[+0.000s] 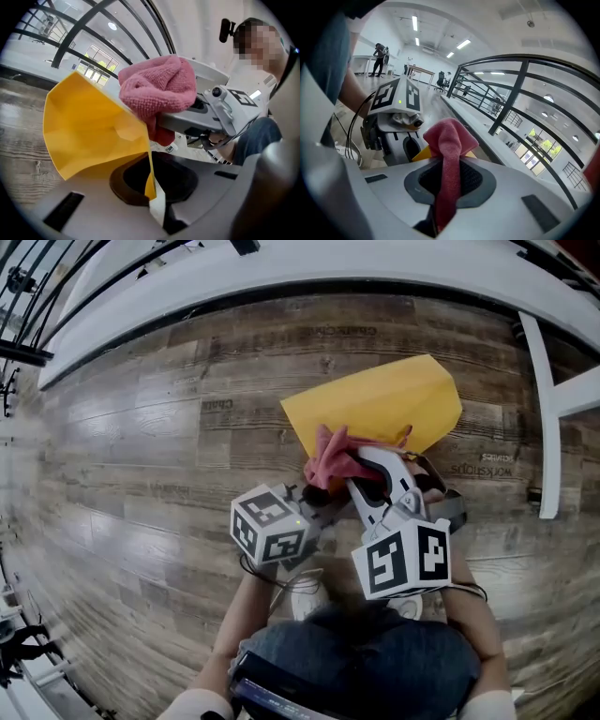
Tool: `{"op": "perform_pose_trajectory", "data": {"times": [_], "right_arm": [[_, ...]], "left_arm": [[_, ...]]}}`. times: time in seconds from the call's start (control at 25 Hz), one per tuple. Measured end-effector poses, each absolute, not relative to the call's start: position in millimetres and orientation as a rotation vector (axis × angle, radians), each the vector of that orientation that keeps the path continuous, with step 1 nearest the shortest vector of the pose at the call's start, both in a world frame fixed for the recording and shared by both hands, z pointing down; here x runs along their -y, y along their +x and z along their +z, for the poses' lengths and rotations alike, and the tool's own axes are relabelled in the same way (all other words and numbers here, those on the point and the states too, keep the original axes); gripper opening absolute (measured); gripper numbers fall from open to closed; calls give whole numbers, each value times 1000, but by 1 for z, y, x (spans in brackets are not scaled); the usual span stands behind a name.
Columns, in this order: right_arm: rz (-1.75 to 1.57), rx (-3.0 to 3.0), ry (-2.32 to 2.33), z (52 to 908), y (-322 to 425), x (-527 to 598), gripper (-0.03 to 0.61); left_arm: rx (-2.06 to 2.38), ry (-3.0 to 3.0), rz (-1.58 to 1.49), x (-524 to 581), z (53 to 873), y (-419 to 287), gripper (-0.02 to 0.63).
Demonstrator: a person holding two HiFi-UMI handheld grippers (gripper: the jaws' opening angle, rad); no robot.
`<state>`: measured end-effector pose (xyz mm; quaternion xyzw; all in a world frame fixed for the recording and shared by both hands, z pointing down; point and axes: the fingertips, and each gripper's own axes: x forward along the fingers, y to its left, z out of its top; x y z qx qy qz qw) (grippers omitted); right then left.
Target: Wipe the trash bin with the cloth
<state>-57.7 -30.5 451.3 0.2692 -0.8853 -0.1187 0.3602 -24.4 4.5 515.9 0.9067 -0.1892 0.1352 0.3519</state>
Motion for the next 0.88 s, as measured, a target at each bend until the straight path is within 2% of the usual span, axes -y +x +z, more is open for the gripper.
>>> {"op": "perform_pose_trajectory", "data": {"times": [0.16,0.88], "right_arm": [[-304,2234,716,463,-47,38,43],[-102,1945,1083,503,103,134,43]], "left_arm": [[487,2303,291,-3,517,-29,12],[491,2244,300,12,512,-37,12]]}}
